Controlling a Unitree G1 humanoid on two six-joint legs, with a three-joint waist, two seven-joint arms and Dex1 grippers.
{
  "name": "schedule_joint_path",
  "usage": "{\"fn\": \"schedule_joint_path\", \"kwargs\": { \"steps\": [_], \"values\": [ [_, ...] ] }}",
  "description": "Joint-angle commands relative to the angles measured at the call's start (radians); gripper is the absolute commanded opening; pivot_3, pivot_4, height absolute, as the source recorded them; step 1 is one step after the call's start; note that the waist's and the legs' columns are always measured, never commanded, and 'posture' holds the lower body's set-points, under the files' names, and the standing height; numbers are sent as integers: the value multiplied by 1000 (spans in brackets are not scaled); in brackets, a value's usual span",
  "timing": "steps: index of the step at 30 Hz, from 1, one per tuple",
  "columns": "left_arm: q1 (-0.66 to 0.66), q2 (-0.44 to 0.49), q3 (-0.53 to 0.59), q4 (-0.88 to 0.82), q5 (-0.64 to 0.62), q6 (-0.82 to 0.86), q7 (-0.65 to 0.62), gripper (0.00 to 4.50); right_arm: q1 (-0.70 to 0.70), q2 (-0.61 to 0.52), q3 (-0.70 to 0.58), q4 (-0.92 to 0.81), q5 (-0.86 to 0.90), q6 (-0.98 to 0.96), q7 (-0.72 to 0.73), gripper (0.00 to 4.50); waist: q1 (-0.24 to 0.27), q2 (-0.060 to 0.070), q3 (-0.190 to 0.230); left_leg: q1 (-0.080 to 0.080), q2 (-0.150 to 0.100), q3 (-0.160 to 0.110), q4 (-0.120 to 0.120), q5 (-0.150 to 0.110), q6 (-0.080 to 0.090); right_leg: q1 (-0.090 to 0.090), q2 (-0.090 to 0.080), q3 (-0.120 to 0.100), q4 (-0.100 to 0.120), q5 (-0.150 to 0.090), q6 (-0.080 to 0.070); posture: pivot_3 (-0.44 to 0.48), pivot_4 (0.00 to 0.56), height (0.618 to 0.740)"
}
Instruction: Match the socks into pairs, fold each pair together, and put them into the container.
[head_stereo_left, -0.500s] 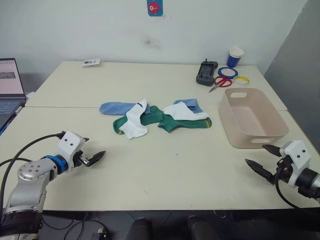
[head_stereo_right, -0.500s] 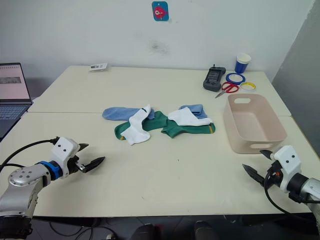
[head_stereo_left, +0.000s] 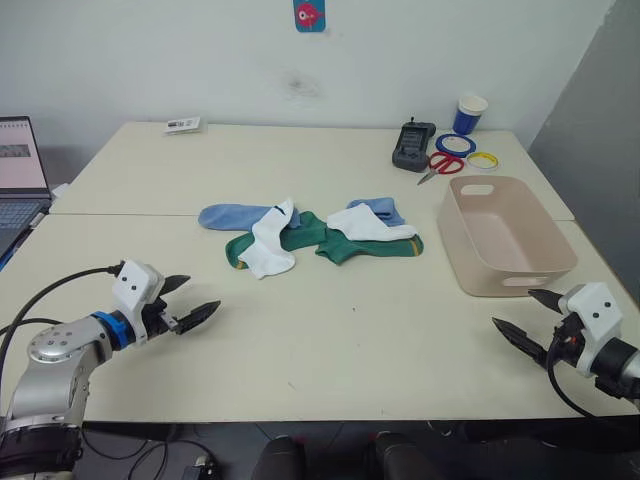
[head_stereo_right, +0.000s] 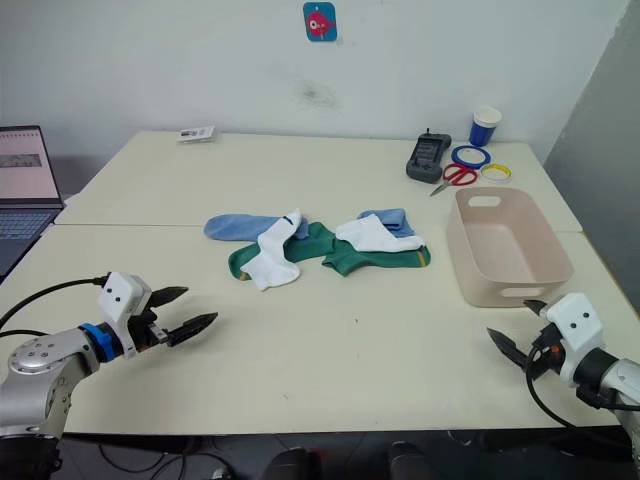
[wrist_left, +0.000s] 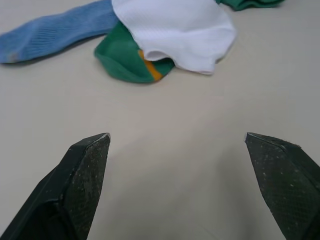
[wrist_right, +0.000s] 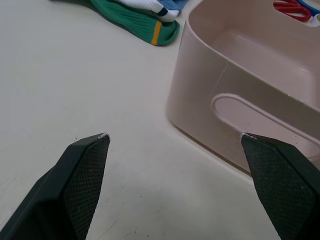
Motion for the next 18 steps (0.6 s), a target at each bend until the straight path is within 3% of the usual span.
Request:
{"fn": "schedule_joint_path", "kwargs": {
  "steps": [1,18],
  "values": [
    [-2,2,24,-30,-16,-17,-3,4472,2,-8,-24,-54,20,-14,14,4500,0,0,0,0,0,0,0,0,0,0,0,0,0,0,0,0,150,732],
    [-75,-16,11,-77,-96,155,11,4472,12,-7,-20,-185,86,55,-5,4500,0,0,0,0,0,0,0,0,0,0,0,0,0,0,0,0,150,732]
  ]
}}
